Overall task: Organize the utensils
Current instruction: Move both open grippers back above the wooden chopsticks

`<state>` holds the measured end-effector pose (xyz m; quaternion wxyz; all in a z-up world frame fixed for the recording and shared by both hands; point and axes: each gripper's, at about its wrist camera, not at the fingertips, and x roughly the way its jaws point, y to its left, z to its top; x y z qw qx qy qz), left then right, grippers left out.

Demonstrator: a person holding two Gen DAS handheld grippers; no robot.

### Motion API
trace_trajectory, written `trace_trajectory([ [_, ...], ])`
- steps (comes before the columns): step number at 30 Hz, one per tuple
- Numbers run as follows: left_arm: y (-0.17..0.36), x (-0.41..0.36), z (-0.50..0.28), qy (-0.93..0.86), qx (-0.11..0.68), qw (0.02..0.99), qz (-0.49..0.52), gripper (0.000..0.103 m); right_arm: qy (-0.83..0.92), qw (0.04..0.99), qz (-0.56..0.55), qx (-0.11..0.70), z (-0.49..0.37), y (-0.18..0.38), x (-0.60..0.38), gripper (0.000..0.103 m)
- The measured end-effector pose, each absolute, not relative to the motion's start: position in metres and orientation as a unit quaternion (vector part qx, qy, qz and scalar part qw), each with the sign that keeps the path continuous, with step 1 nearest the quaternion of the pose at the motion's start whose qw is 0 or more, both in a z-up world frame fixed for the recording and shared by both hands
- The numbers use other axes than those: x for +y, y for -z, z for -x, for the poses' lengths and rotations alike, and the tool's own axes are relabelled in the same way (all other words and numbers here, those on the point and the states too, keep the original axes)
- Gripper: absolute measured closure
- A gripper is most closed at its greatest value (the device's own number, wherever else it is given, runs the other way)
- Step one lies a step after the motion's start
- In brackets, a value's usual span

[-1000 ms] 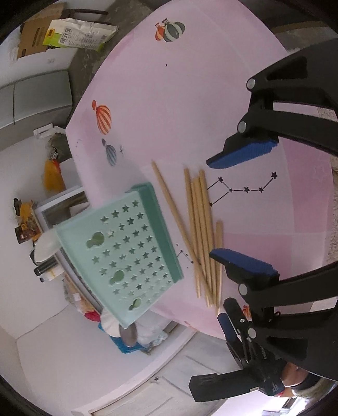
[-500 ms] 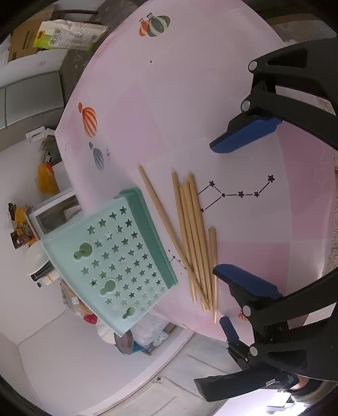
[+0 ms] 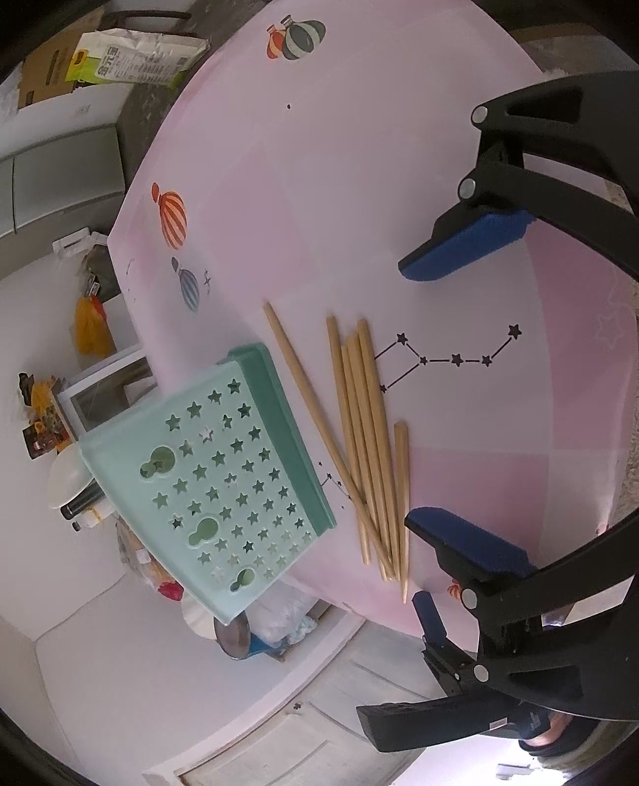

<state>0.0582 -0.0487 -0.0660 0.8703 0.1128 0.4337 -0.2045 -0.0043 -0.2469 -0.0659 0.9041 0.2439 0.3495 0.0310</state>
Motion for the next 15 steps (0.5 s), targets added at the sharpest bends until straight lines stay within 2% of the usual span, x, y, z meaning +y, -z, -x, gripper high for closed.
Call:
trace_trajectory([
  [15, 0.0667, -0.0494, -0.0593, 0.209, 0.435, 0.868, -0.116, 0.008, -0.032, 0.906, -0.24, 0.347, 0.0037, 0.0659, -0.2445, 0.008],
])
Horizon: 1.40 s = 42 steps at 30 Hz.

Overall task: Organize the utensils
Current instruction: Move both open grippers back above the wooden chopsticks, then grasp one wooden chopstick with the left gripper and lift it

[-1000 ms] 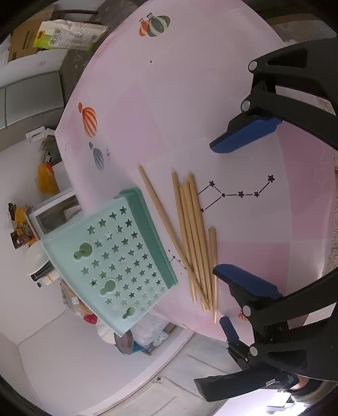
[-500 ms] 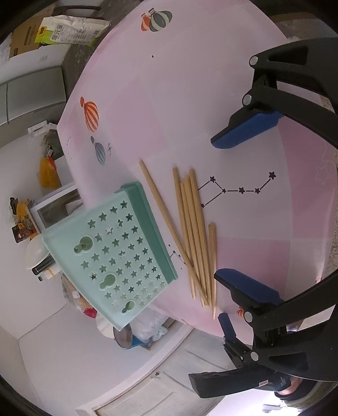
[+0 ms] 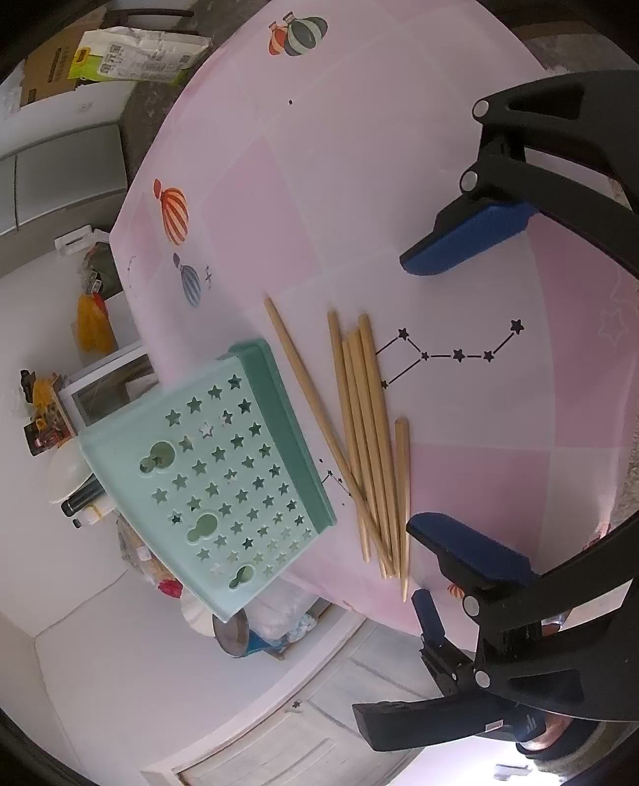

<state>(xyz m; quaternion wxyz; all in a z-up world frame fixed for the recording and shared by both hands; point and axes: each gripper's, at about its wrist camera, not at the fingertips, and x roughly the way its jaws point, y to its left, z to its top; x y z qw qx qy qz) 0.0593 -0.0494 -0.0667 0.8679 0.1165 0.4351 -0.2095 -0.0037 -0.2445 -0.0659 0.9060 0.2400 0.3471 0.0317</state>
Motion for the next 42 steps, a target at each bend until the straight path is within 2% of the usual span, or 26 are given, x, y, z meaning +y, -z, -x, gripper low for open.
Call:
trace_trajectory([
  [21, 0.068, -0.049, -0.053, 0.216, 0.415, 0.877, -0.108, 0.007, -0.025, 0.909, -0.23, 0.348, 0.004, 0.066, -0.242, 0.008],
  [28, 0.059, -0.039, -0.048, 0.253, 0.403, 0.877, -0.073, 0.009, -0.018, 0.908, -0.243, 0.342, 0.011, 0.064, -0.25, 0.008],
  [37, 0.021, -0.06, -0.042, 0.313, 0.316, 0.891, -0.093, 0.009, 0.024, 0.92, -0.239, 0.31, 0.024, 0.054, -0.274, 0.017],
  [39, 0.017, -0.072, -0.047, 0.324, 0.305, 0.889, -0.106, 0.023, 0.027, 0.918, -0.245, 0.31, 0.025, 0.055, -0.279, 0.019],
  [42, 0.015, -0.086, -0.056, 0.331, 0.298, 0.885, -0.133, 0.033, 0.023, 0.915, -0.255, 0.312, 0.025, 0.058, -0.281, 0.022],
])
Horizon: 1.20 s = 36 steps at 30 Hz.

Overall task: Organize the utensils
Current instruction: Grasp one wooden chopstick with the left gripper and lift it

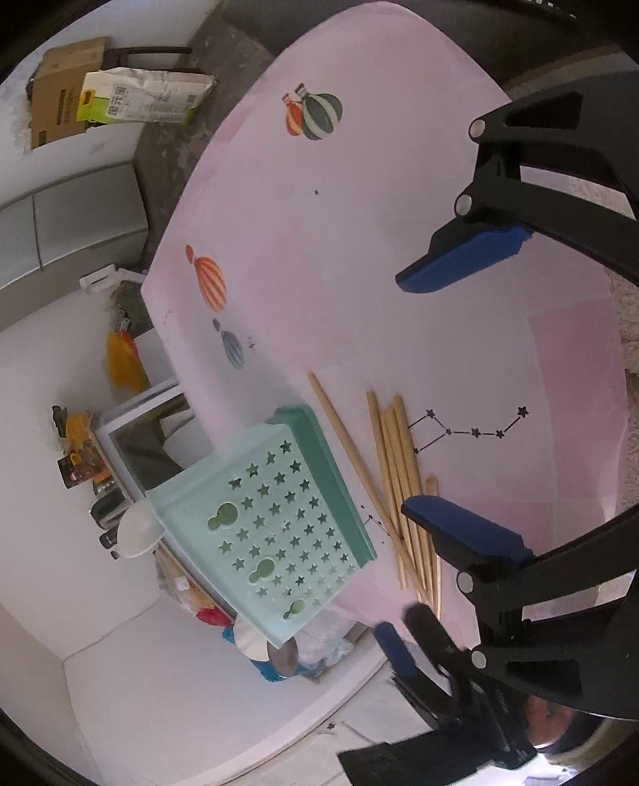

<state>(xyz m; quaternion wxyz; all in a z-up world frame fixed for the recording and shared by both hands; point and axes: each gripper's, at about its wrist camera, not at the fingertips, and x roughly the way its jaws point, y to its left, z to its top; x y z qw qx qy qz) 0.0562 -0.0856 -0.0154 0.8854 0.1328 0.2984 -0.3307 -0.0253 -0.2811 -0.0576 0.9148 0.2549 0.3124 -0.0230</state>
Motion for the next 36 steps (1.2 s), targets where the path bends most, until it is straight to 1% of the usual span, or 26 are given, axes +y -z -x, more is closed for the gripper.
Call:
trace_trajectory([
  [1, 0.016, -0.09, -0.063, 0.336, 0.301, 0.881, -0.143, 0.035, 0.018, 0.914, -0.258, 0.314, 0.025, 0.058, -0.281, 0.023],
  [2, 0.016, -0.092, -0.069, 0.338, 0.307, 0.877, -0.149, 0.038, 0.011, 0.913, -0.261, 0.315, 0.025, 0.058, -0.28, 0.025],
  [3, 0.018, -0.093, -0.074, 0.337, 0.312, 0.875, -0.154, 0.045, 0.003, 0.912, -0.264, 0.315, 0.024, 0.058, -0.279, 0.025],
  [5, 0.022, -0.096, -0.09, 0.331, 0.332, 0.867, -0.167, 0.051, -0.015, 0.911, -0.266, 0.315, 0.023, 0.057, -0.273, 0.028],
  [6, 0.024, -0.097, -0.097, 0.334, 0.342, 0.862, -0.168, 0.057, -0.022, 0.911, -0.266, 0.315, 0.023, 0.056, -0.271, 0.028],
  [7, 0.025, -0.094, -0.101, 0.335, 0.349, 0.859, -0.166, 0.059, -0.031, 0.911, -0.264, 0.315, 0.022, 0.055, -0.268, 0.029],
  [9, 0.029, -0.094, -0.112, 0.341, 0.368, 0.85, -0.16, 0.068, -0.042, 0.911, -0.261, 0.315, 0.021, 0.053, -0.261, 0.03],
  [11, 0.029, -0.096, -0.117, 0.353, 0.377, 0.842, -0.155, 0.073, -0.049, 0.91, -0.261, 0.317, 0.021, 0.053, -0.258, 0.031],
  [13, 0.027, -0.098, -0.116, 0.369, 0.377, 0.836, -0.149, 0.073, -0.052, 0.909, -0.262, 0.319, 0.02, 0.054, -0.257, 0.032],
  [16, 0.02, -0.113, -0.111, 0.405, 0.373, 0.82, -0.154, 0.074, -0.051, 0.907, -0.266, 0.322, 0.018, 0.057, -0.258, 0.035],
  [20, 0.014, -0.149, -0.107, 0.444, 0.37, 0.792, -0.195, 0.074, -0.049, 0.902, -0.276, 0.327, 0.018, 0.062, -0.263, 0.04],
  [25, 0.015, -0.196, -0.112, 0.464, 0.356, 0.77, -0.254, 0.075, -0.041, 0.903, -0.278, 0.325, 0.021, 0.063, -0.271, 0.042],
  [31, 0.033, -0.24, -0.12, 0.461, 0.364, 0.738, -0.333, 0.084, -0.03, 0.905, -0.282, 0.318, 0.025, 0.063, -0.285, 0.043],
  [33, 0.036, -0.242, -0.121, 0.457, 0.371, 0.732, -0.343, 0.087, -0.028, 0.905, -0.285, 0.315, 0.026, 0.063, -0.29, 0.043],
  [35, 0.04, -0.243, -0.12, 0.455, 0.383, 0.723, -0.352, 0.088, -0.026, 0.905, -0.288, 0.313, 0.027, 0.064, -0.294, 0.043],
  [36, 0.043, -0.244, -0.12, 0.453, 0.387, 0.72, -0.357, 0.091, -0.025, 0.904, -0.29, 0.312, 0.028, 0.065, -0.295, 0.043],
])
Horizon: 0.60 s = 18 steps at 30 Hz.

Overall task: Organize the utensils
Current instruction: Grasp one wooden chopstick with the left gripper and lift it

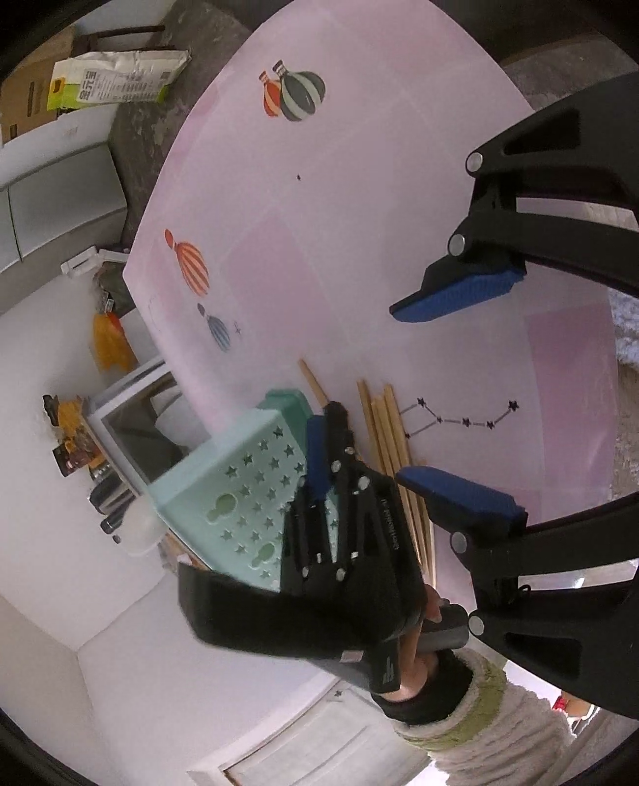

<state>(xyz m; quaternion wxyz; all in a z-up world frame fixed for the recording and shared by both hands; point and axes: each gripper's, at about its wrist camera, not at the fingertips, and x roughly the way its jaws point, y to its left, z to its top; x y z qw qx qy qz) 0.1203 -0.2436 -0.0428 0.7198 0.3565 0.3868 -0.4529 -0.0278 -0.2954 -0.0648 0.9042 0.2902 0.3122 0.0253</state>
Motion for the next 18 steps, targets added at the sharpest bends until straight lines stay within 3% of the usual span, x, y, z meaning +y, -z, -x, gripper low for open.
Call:
trace_trajectory([
  [9, 0.047, -0.246, -0.114, 0.448, 0.361, 0.724, -0.381, 0.098, -0.028, 0.904, -0.294, 0.308, 0.029, 0.064, -0.296, 0.045],
  [18, -0.002, -0.211, -0.097, 0.426, 0.298, 0.768, -0.375, 0.099, -0.033, 0.908, -0.284, 0.305, 0.029, 0.058, -0.286, 0.047],
])
